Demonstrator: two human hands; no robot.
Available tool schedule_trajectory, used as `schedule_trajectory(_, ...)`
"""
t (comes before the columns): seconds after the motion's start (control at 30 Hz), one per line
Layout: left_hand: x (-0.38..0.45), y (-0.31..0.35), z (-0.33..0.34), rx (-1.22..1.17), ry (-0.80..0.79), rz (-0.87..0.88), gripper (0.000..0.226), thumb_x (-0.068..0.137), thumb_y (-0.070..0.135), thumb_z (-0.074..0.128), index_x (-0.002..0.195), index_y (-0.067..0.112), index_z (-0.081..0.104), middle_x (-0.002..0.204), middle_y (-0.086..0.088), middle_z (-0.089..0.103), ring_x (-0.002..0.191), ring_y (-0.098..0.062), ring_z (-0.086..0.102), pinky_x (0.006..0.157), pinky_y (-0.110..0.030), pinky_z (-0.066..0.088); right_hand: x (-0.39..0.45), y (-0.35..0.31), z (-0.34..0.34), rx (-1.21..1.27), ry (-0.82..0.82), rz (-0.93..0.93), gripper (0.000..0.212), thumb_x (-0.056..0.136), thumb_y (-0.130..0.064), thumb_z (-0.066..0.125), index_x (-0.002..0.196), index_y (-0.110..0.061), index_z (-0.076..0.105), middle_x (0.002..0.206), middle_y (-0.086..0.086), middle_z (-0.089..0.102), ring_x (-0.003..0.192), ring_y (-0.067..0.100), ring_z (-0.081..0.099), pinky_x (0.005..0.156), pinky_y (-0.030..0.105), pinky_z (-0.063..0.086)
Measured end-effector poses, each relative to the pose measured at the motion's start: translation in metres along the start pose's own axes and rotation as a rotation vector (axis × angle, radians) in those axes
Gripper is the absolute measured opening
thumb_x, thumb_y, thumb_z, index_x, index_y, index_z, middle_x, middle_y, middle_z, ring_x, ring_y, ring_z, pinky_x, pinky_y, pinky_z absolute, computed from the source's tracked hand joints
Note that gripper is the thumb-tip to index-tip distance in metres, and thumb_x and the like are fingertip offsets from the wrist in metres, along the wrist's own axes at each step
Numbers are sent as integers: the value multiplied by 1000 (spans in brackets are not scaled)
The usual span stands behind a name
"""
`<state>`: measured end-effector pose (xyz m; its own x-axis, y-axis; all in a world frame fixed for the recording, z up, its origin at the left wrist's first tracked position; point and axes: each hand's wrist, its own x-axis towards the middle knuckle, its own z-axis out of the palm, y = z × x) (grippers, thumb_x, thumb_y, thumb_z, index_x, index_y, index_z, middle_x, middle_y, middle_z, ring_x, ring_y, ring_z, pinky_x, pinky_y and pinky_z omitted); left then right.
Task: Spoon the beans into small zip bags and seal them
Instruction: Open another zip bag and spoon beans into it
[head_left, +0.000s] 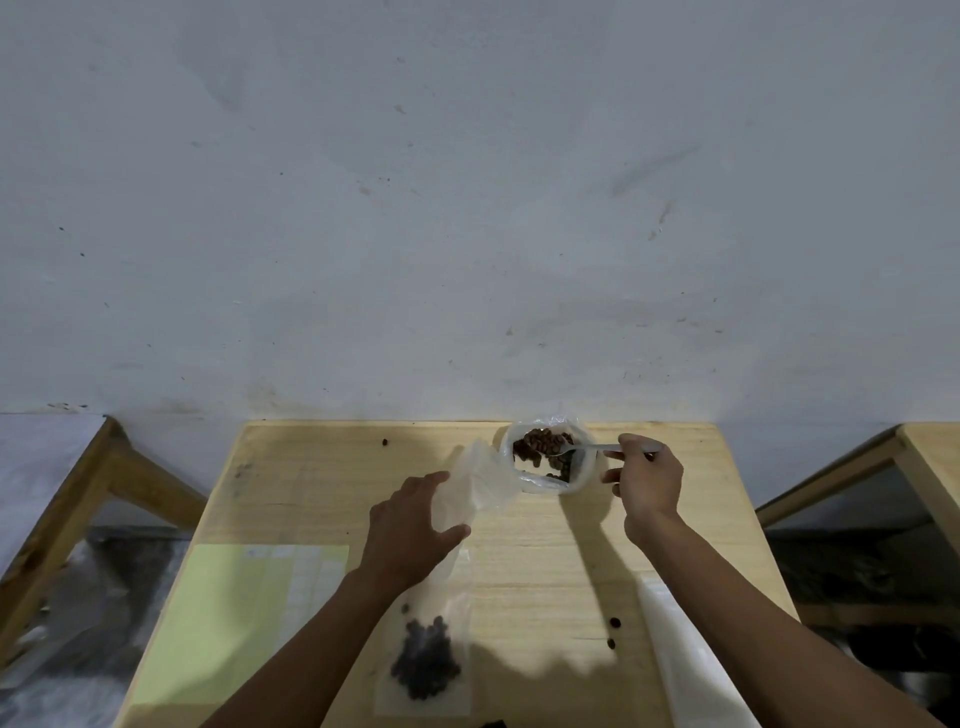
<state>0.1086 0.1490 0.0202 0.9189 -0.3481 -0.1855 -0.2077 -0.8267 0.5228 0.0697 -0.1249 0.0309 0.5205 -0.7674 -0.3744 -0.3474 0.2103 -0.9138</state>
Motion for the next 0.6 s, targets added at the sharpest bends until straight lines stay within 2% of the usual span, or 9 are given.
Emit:
schedule_trajectory(0.13,7,5,2,83,-5,23,74,77,57,67,140,32,38,139,5,49,118,-15,54,105,-42,39,-20,-25,-6,24,-69,-95,8,94,-18,55,91,-15,62,96,12,70,51,23,57,61,34,42)
schedule_trajectory(0.3,10,14,2,108,-2,43,73,78,56,66,141,33,36,138,4,49,118,-16,54,104,-40,36,-44,-34,-3,-80,-138,-225,13,95,-19,54,92,-12,64,94,-2,67,51,19,61,64,34,44)
schedule_trajectory(0.43,8,15,2,96,4,48,73,77,56,66,139,33,36,135,6,50,116,-16,54,104,-40,37,-56,-31,-1,-161,-174,-328,13,97,-21,54,89,-15,63,77,-1,67,62,27,64,58,24,44)
schedule_trajectory(0.6,5,11,2,65,15,51,71,76,56,67,137,33,39,132,6,53,111,-16,57,102,-41,41,-68,-31,0,-165,-284,-447,13,99,-15,54,92,-12,64,74,3,65,57,11,60,53,9,43)
